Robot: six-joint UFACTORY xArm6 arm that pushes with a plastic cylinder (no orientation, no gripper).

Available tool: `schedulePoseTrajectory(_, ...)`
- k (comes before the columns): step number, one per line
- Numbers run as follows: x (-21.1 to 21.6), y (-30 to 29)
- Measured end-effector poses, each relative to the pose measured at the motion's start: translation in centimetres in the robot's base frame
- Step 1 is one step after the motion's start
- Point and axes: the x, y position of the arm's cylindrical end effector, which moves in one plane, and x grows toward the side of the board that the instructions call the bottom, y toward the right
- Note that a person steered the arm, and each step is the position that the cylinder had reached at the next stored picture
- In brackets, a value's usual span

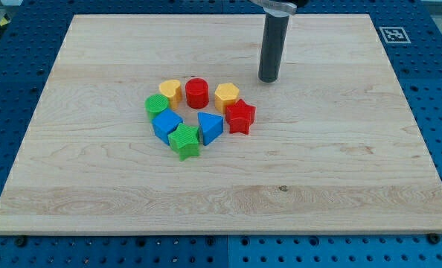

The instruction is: Move the arm to the left of the green circle

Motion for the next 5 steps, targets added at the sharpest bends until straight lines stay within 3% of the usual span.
schedulePoseTrajectory(3,0.0,0.0)
schedulePoseTrajectory(5,-1.0,-4.4)
